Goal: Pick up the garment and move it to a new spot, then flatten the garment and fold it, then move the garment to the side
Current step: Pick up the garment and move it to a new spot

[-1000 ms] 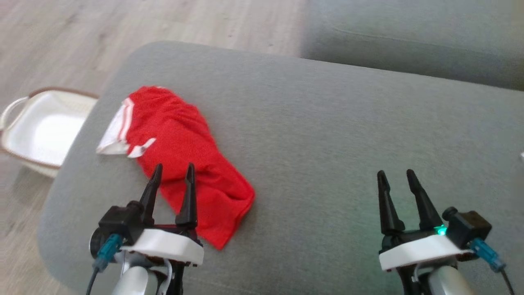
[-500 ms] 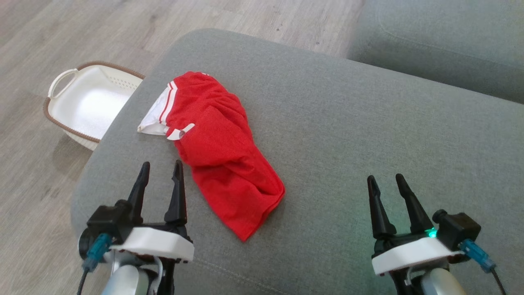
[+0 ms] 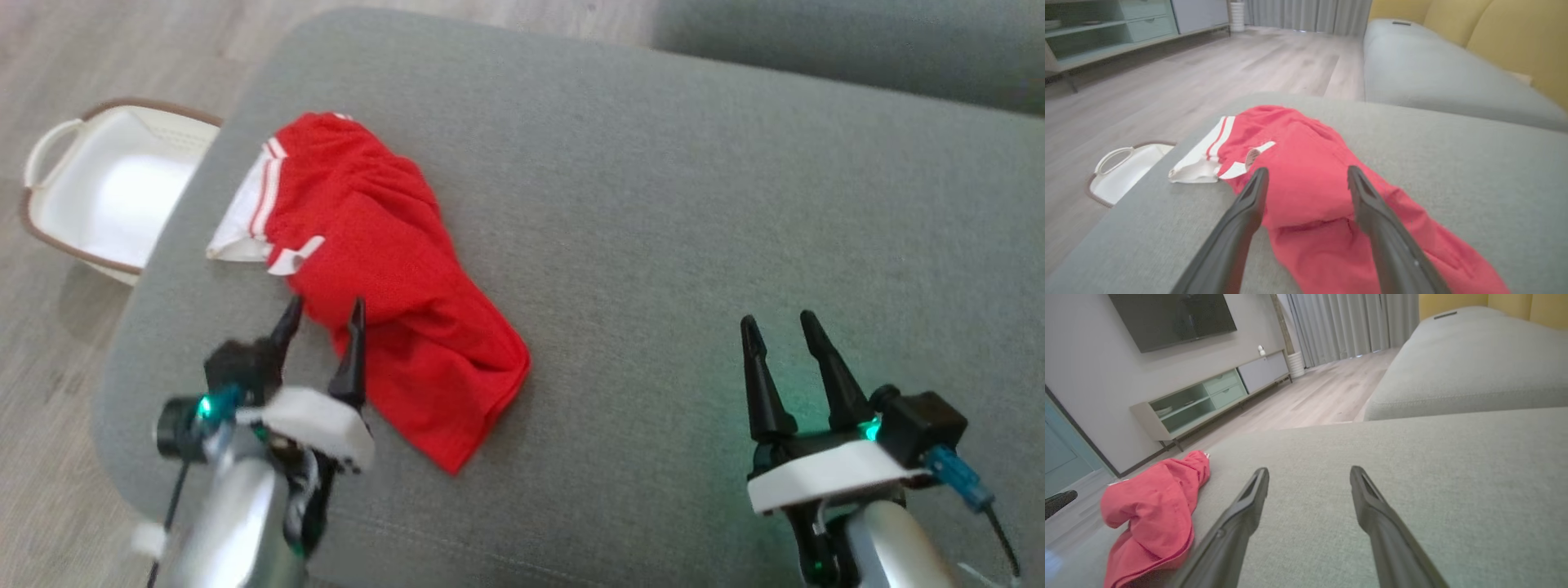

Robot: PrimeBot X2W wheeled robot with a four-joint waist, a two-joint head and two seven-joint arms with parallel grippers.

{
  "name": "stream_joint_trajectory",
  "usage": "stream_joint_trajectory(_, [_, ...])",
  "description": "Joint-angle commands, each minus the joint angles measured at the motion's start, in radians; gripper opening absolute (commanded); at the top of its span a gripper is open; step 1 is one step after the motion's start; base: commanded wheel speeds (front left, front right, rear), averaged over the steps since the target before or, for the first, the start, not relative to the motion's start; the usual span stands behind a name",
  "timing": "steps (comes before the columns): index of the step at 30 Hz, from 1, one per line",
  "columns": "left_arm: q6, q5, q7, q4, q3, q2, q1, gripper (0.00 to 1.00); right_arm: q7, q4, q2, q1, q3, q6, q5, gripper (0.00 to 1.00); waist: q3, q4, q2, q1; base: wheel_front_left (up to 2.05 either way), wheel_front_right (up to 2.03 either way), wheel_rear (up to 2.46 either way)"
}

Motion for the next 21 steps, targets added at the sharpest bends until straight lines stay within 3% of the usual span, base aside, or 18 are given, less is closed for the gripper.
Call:
stream_joint_trajectory(1, [-0.006,0.013,0.011,0.02,0.029,0.036,-0.091,1.0,-0.007,-0.032,-0.004,-0.038,0.019,0.007,-0.011,1.0,0.04,-0.037,0.0,0.0,0.0,0.0,0.0])
stream_joint_trajectory(9, [-0.047,0.027,0.108,0.248,0.026,0.113,-0.293,1.0,0.0,-0.045,-0.004,-0.057,0.007,0.007,-0.028,1.0,0.103,-0.094,0.0,0.0,0.0,0.0,0.0])
stream_joint_trajectory(17, [-0.095,0.025,0.19,0.443,-0.004,0.153,-0.418,1.0,-0.001,-0.048,-0.004,-0.078,0.006,0.007,-0.031,1.0,0.144,-0.139,0.0,0.0,0.0,0.0,0.0])
stream_joint_trajectory(18, [-0.1,0.025,0.187,0.456,-0.011,0.155,-0.427,0.38,-0.001,-0.047,-0.004,-0.08,0.005,0.007,-0.03,1.0,0.146,-0.142,0.0,0.0,0.0,0.0,0.0])
stream_joint_trajectory(19, [-0.105,0.026,0.176,0.465,-0.017,0.159,-0.435,0.0,-0.002,-0.046,-0.004,-0.081,0.006,0.007,-0.03,1.0,0.147,-0.146,0.0,0.0,0.0,0.0,0.0])
stream_joint_trajectory(21, [-0.113,0.027,0.128,0.478,-0.031,0.169,-0.453,0.0,-0.003,-0.041,-0.004,-0.085,0.007,0.007,-0.027,1.0,0.146,-0.156,0.0,0.0,0.0,0.0,0.0])
